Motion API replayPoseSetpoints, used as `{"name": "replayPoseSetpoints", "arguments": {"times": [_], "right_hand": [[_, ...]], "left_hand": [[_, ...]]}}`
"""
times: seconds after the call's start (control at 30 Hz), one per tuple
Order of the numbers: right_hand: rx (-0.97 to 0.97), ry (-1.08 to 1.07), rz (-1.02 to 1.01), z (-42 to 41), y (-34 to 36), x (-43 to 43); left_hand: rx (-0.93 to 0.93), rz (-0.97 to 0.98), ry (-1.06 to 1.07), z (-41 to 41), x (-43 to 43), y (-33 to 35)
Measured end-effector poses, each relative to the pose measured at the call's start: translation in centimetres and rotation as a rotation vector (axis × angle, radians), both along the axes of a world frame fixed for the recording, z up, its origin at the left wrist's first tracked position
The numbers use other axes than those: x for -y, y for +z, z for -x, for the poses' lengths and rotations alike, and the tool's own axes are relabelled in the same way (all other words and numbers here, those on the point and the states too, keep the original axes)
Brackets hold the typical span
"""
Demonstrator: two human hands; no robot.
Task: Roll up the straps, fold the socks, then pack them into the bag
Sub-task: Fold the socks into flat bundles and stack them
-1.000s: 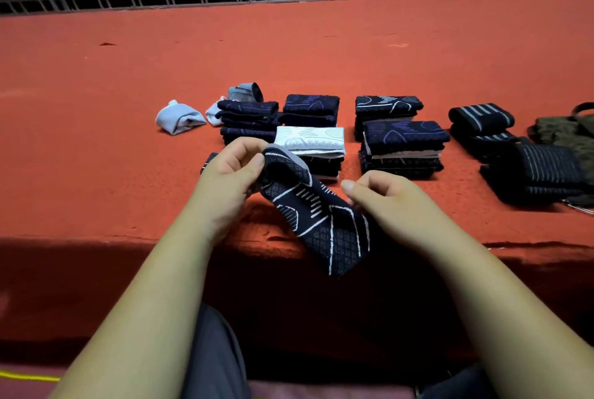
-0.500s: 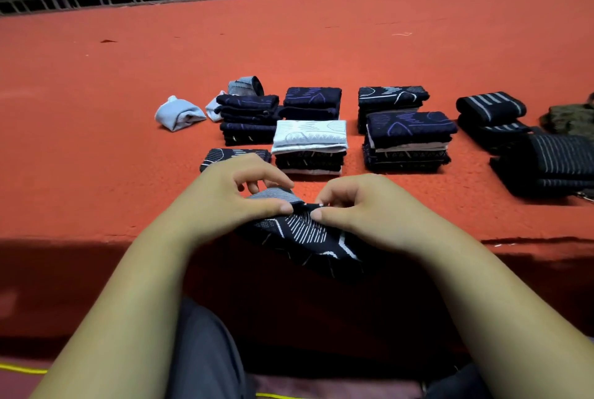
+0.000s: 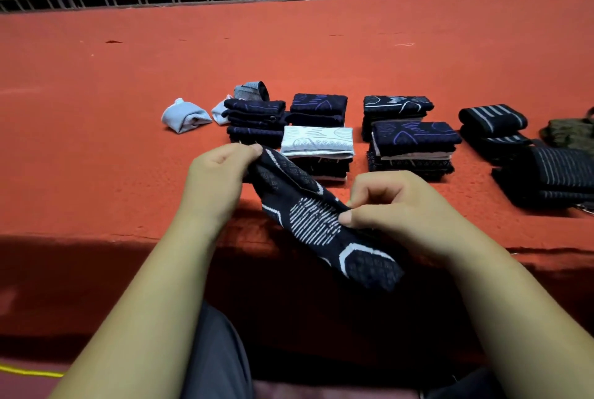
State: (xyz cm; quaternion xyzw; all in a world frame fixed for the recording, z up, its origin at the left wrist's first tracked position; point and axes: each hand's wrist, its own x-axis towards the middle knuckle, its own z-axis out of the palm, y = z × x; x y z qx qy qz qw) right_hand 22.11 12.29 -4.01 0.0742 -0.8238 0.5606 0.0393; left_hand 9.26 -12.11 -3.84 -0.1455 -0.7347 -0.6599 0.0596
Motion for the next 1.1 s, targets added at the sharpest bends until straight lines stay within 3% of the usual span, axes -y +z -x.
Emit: {"name": "replayPoseSetpoints", "arguments": {"times": [0.1, 0.17, 0.27, 0.37, 0.43, 0.57, 0.97, 1.1], "right_hand": [[-0.001, 0.06, 0.03, -0.1, -0.2, -0.1], [0.004, -0.03, 0.043, 0.3, -0.6, 0.1], [0.135, -0.089, 0.126, 1.1, -1.6, 0.8], [0.087, -0.02, -0.059, 1.7, -2.4, 1.2], [0.101, 0.033, 0.066, 1.6, -2.0, 1.6], [0.016, 0.113, 0.104, 1.9, -1.7, 2.4], [-0.332, -0.133, -0.131, 3.1, -2.1, 3.6], [-0.227, -0.112, 0.108, 2.4, -0.7, 2.2]], "left_hand": [[0.031, -0.004, -0.217, 0.0, -0.4, -0.7], [-0.03, 0.001, -0.318, -0.1, -0.4, -0.5], [-0.092, -0.064, -0.416, -0.7, -0.2, 0.0], [-0.09, -0.119, -0.478, -1.2, -0.1, 0.2], [-0.075, -0.141, -0.507, -1.3, -0.1, 0.3], [-0.055, -0.187, -0.542, -1.8, 0.0, 0.7], [-0.084, -0.082, -0.537, -1.8, 0.4, 0.7], [-0.161, 0.081, -0.398, -0.7, 0.9, 0.1]]}}
